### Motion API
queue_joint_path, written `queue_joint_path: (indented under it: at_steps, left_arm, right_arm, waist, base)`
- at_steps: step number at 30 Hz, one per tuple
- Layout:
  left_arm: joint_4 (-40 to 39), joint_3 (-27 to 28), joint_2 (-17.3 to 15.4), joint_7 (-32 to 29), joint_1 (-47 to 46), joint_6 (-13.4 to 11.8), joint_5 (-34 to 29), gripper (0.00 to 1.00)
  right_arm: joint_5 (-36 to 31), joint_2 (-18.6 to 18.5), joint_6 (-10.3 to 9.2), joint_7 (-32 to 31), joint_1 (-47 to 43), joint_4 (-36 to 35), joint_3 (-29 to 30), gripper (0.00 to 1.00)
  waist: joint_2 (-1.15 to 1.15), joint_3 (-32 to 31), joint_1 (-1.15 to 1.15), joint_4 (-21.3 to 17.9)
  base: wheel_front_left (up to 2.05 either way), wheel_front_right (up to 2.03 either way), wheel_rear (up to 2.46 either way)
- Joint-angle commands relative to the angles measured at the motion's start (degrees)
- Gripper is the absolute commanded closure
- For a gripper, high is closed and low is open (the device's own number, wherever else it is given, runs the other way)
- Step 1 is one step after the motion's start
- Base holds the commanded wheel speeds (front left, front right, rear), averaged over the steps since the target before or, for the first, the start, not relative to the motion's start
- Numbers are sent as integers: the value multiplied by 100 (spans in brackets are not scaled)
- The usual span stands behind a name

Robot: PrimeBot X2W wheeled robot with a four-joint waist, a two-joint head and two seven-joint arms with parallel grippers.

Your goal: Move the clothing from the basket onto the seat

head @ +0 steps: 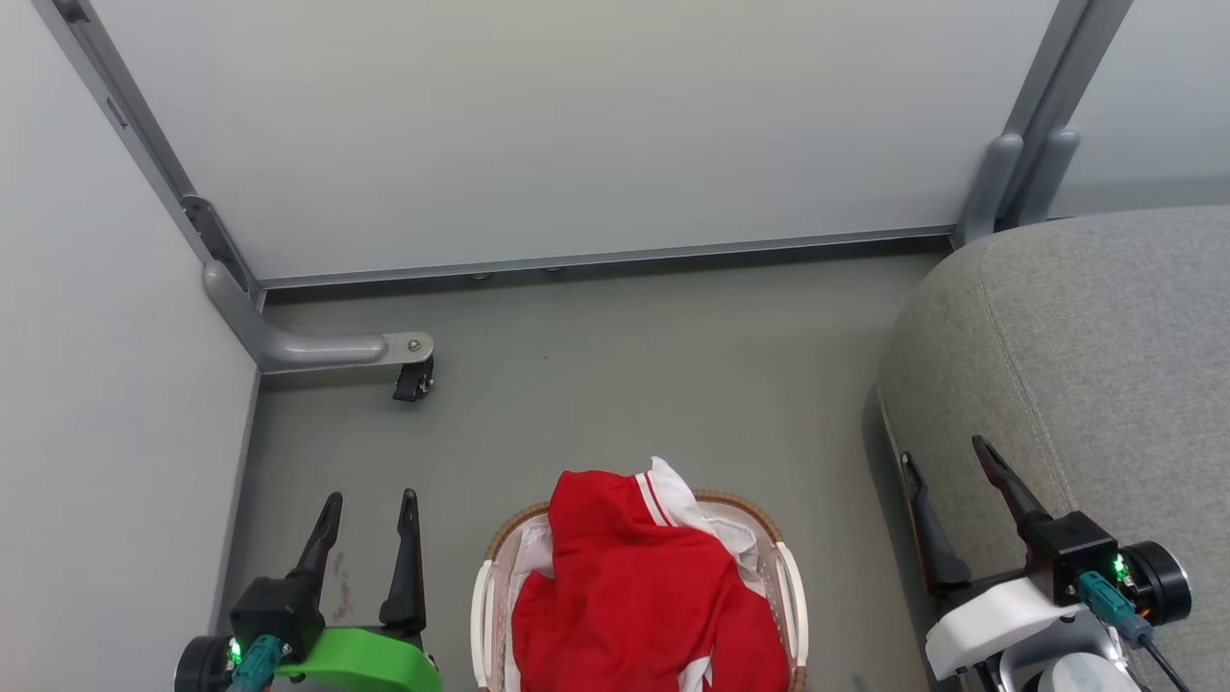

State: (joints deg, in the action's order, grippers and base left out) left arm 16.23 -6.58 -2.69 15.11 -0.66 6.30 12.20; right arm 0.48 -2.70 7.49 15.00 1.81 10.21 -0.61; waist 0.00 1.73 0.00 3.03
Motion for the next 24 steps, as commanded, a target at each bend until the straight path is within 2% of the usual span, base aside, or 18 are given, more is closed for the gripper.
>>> queue_joint_path:
  at_steps: [1,24]
  left_arm:
    - [16,6,-36,7,37,26,-36,0]
    - [48,-55,-36,7,-84,29,-17,0]
  right_arm:
    - [-27,-34,0,28,-55,-12,5,0]
    - [-20,-34,-1,28,81,-93,23,0]
  waist:
    - [0,-1,0,-2]
    - [0,187,0,-47]
  base:
    - [0,0,0]
    - [0,0,0]
